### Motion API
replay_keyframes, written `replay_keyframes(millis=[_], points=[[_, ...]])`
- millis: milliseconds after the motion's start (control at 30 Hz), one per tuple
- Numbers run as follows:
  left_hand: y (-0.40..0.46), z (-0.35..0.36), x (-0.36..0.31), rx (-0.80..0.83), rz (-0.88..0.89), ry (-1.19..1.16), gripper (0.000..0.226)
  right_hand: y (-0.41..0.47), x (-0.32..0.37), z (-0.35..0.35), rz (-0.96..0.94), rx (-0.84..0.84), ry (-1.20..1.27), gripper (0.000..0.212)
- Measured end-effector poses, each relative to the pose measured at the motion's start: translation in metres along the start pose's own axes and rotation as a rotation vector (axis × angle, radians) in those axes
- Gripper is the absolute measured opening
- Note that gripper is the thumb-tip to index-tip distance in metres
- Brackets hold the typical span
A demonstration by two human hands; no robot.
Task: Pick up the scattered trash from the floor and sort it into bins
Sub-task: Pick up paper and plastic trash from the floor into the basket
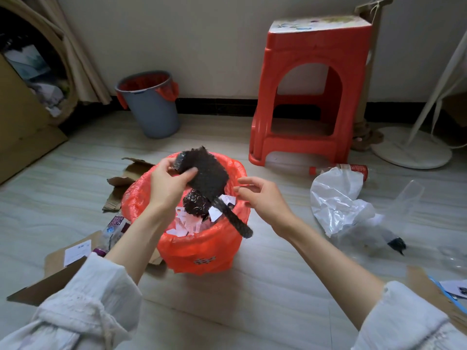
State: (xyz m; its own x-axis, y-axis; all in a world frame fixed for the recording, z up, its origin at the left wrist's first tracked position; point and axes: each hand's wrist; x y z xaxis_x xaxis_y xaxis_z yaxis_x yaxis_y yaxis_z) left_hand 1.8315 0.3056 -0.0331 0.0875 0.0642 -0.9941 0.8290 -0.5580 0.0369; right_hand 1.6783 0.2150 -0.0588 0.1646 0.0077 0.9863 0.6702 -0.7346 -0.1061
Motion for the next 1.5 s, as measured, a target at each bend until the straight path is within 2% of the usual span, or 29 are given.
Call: replay_keyframes(millis=[67,133,200,233,333,400,500,567,667,767,867,1033,1100,1167,1333,1500], points=[[0.007,-0.008,0.012,-0.130,0.174,0.257,0.021,0.002,-0.008,-0.003,-0.028,-0.035,-0.133,0.026],[0.008,-0.016,0.036,-0.072,0.362,0.622,0.024,0.001,-0.015,-0.003,-0.060,-0.011,-0.263,0.031],[0.007,-0.020,0.064,0.111,0.489,0.959,0.024,-0.002,-0.023,-0.004,-0.090,0.029,-0.420,0.034],[0.005,-0.021,0.073,0.228,0.488,1.065,0.024,-0.004,-0.027,-0.004,-0.101,0.054,-0.496,0.035],[0.011,-0.018,0.082,0.668,0.295,1.184,0.016,-0.007,-0.034,-0.004,-0.134,0.109,-0.592,0.037],[0.016,-0.017,0.078,0.913,0.098,1.184,0.026,-0.007,-0.035,-0.003,-0.157,0.125,-0.600,0.038],[0.023,-0.016,0.077,1.066,-0.090,1.206,0.055,-0.008,-0.036,-0.001,-0.170,0.161,-0.609,0.039],[0.024,-0.014,0.084,1.044,-0.151,1.226,0.060,-0.008,-0.037,0.000,-0.173,0.202,-0.638,0.042],[0.024,-0.013,0.090,0.915,-0.171,1.231,0.058,-0.011,-0.033,0.000,-0.170,0.251,-0.657,0.044],[0.025,-0.016,0.084,0.775,-0.126,1.096,0.058,-0.013,-0.028,-0.001,-0.184,0.257,-0.654,0.044],[0.016,-0.012,0.060,0.548,-0.008,1.021,0.045,-0.016,-0.024,-0.007,-0.182,0.219,-0.633,0.045],[-0.012,0.020,0.019,0.316,0.336,0.862,0.037,-0.024,-0.025,-0.034,-0.155,0.155,-0.586,0.043],[-0.029,0.044,0.009,0.303,0.471,0.741,0.036,-0.033,-0.031,-0.055,-0.115,0.114,-0.591,0.041],[-0.048,0.074,0.009,0.392,0.572,0.676,0.036,-0.046,-0.043,-0.082,-0.052,0.074,-0.603,0.040],[-0.098,0.151,0.067,0.803,0.521,0.744,0.038,-0.107,-0.113,-0.149,0.155,-0.058,-0.720,0.042],[-0.151,0.178,0.146,1.249,0.405,1.065,0.047,-0.178,-0.201,-0.206,0.430,-0.088,-0.855,0.044]])
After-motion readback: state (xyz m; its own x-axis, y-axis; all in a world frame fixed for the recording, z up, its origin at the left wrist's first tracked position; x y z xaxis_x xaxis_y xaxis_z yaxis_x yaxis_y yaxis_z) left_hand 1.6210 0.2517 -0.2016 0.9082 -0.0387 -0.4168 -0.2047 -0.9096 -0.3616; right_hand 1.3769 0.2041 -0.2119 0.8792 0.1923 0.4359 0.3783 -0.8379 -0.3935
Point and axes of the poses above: each hand's wrist, its own y-axis towards the middle knuckle, its own z-axis out of the palm, x = y × z, and after that the axes turned 1 degree about x, right-handed
